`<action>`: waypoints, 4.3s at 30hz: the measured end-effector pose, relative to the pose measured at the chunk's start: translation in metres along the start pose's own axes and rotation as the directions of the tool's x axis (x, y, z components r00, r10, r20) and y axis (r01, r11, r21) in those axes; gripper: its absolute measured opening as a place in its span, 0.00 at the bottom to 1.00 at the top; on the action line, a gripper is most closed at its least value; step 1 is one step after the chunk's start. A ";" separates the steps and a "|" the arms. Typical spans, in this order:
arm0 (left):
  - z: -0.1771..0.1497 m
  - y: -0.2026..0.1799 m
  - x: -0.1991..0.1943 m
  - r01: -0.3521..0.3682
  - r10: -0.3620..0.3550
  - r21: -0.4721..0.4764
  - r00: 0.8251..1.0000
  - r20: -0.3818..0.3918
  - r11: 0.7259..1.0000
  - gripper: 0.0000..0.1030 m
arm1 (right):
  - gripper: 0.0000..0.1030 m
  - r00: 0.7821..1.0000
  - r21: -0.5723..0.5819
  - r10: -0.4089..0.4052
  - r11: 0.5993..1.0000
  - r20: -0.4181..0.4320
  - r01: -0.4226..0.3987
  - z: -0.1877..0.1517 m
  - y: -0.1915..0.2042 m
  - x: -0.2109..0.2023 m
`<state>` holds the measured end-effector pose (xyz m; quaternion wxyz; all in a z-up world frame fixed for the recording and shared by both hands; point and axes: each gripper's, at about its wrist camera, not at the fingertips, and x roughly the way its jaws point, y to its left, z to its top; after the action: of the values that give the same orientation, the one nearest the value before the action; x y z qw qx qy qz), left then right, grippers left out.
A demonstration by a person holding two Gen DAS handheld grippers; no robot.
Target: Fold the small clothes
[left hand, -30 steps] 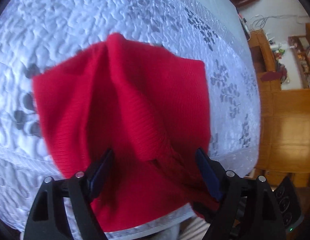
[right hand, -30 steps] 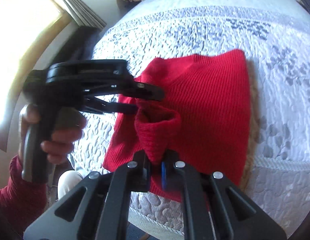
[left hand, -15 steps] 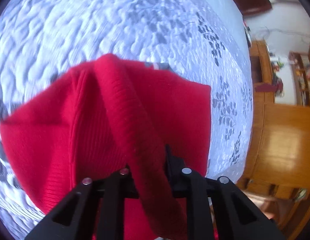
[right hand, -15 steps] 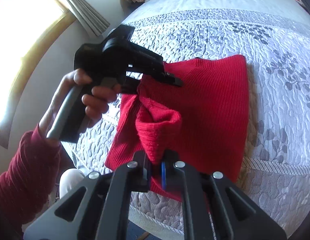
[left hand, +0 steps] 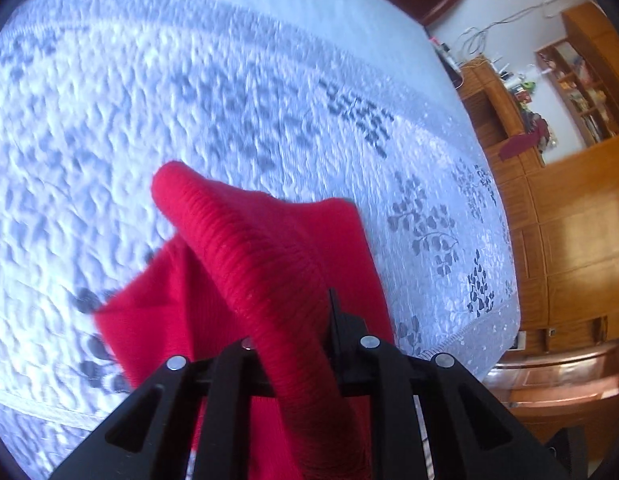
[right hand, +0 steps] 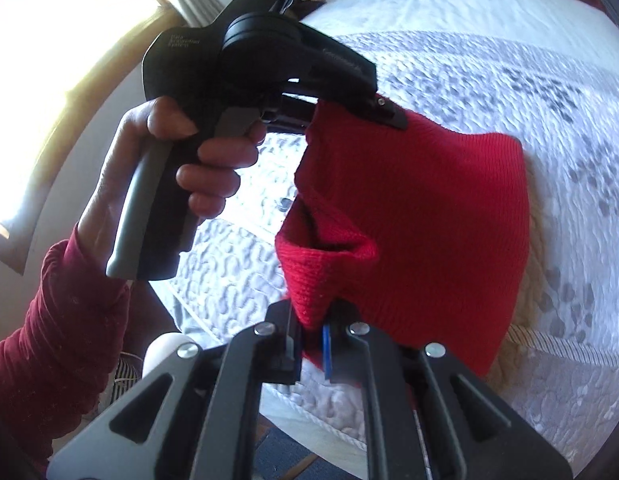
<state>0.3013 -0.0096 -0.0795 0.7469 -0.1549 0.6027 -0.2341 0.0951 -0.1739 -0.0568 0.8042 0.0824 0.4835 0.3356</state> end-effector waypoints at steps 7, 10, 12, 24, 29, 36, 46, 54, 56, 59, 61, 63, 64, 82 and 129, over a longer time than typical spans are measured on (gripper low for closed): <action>-0.020 0.043 -0.010 -0.042 0.042 -0.005 0.999 0.012 0.999 0.15 | 0.06 0.998 -0.067 0.012 0.998 -0.067 -0.016 -0.005 0.029 0.037; -0.029 0.064 0.003 -0.062 0.062 -0.006 0.998 -0.001 0.998 0.15 | 0.06 0.994 -0.067 -0.003 0.998 -0.110 -0.005 -0.011 0.029 0.060; -0.034 0.075 0.011 -0.064 0.064 -0.010 0.998 -0.003 0.998 0.15 | 0.06 0.991 -0.064 -0.015 0.998 -0.131 0.006 -0.016 0.028 0.071; -0.049 0.097 0.028 -0.028 0.029 -0.014 0.998 0.051 1.000 0.25 | 0.25 0.975 -0.100 -0.072 0.994 -0.212 0.052 -0.038 0.025 0.112; -0.064 0.090 0.022 -0.086 0.087 -0.011 0.992 0.088 0.996 0.36 | 0.45 0.974 -0.057 0.003 0.998 -0.226 -0.017 -0.047 0.014 0.097; -0.101 0.063 -0.006 -0.283 0.273 0.051 0.951 0.145 0.958 0.54 | 0.58 0.988 0.105 -0.063 0.991 -0.142 0.079 -0.053 -0.049 0.025; -0.167 0.055 -0.004 -0.309 0.309 -0.020 0.949 0.063 0.951 0.67 | 0.67 0.982 0.347 0.042 0.937 -0.185 0.025 -0.064 -0.113 0.028; -0.168 0.049 -0.002 -0.305 0.307 -0.039 0.951 0.048 0.952 0.68 | 0.20 0.969 0.374 0.102 0.927 -0.225 -0.010 -0.056 -0.111 0.049; -0.168 0.045 -0.001 -0.305 0.307 -0.035 0.950 0.049 0.952 0.68 | 0.15 0.972 0.386 0.123 0.922 -0.202 -0.036 -0.054 -0.116 0.040; -0.169 0.040 -0.001 -0.317 0.318 -0.031 0.946 0.055 0.948 0.68 | 0.14 0.979 0.395 0.127 0.917 -0.160 -0.055 -0.056 -0.126 0.019; -0.170 0.037 0.002 -0.320 0.320 -0.021 0.945 0.059 0.947 0.70 | 0.13 0.984 0.372 0.094 0.928 -0.152 -0.031 -0.056 -0.129 0.008; -0.171 0.034 0.007 -0.331 0.331 -0.006 0.942 0.054 0.944 0.72 | 0.13 0.985 0.361 0.065 0.933 -0.161 -0.003 -0.059 -0.131 0.005; -0.172 0.033 0.011 -0.335 0.334 0.000 0.941 0.048 0.942 0.73 | 0.13 0.984 0.358 0.055 0.934 -0.171 0.010 -0.062 -0.133 0.006; -0.185 0.026 0.031 -0.398 0.389 0.056 0.913 0.119 0.916 0.78 | 0.15 0.970 0.286 -0.044 0.952 -0.239 0.113 -0.078 -0.127 0.062; -0.117 0.019 0.022 -0.361 0.339 0.074 0.916 0.213 0.930 0.76 | 0.19 0.981 0.329 -0.045 0.938 -0.190 0.107 0.095 -0.198 0.097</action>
<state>0.1944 0.0006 -0.1337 0.8401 -0.0251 0.5298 -0.1135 0.2949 -0.2465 -0.1678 0.7436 0.1697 0.6073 0.2222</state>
